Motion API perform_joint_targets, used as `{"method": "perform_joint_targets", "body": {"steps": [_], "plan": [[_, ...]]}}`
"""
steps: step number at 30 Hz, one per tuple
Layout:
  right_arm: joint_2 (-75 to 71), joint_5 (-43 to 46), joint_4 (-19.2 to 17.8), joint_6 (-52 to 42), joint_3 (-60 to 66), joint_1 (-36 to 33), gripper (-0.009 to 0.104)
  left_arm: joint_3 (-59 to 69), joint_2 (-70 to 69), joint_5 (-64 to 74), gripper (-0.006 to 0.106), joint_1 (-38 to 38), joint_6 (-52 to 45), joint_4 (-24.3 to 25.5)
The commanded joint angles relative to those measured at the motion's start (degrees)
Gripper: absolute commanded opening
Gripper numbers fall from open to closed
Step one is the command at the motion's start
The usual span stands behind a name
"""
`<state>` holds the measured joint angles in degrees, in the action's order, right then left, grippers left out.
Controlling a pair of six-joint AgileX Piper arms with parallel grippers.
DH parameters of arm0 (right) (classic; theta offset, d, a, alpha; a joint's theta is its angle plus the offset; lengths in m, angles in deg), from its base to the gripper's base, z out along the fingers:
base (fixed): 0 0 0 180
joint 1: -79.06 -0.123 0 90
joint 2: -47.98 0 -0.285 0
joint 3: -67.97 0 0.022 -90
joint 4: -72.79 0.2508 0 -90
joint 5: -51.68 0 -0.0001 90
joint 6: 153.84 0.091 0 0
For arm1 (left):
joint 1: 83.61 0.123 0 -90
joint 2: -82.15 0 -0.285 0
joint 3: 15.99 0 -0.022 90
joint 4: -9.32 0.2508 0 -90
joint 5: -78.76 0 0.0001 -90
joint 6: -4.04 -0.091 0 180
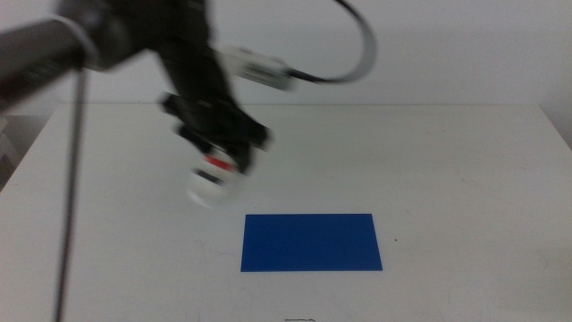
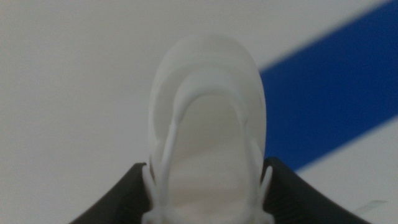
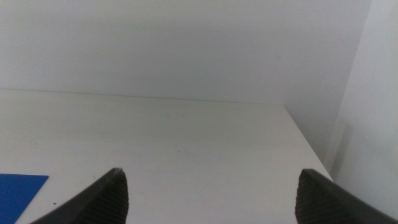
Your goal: Use one arm to grab the shoe from the table and place it on the mat.
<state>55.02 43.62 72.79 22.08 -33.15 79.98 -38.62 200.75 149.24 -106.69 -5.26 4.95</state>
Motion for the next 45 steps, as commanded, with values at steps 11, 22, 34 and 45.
{"method": "perform_joint_targets", "body": {"steps": [11,22,34,45], "plan": [[-1.1,4.3,-0.5,-0.3,-1.1,-0.1,0.094,-1.3,3.9,-0.3,-0.002,-17.4,7.7,0.3],[-1.1,4.3,-0.5,-0.3,-1.1,-0.1,0.094,-1.3,4.1,-2.5,-0.002,-17.4,-9.5,2.6],[-1.1,4.3,-0.5,-0.3,-1.1,-0.1,0.094,-1.3,5.1,-3.7,-0.002,-17.4,-44.4,1.5],[-1.1,4.3,-0.5,-0.3,-1.1,-0.1,0.094,-1.3,8.2,-11.2,-0.002,-17.3,-46.6,-0.9]]}}
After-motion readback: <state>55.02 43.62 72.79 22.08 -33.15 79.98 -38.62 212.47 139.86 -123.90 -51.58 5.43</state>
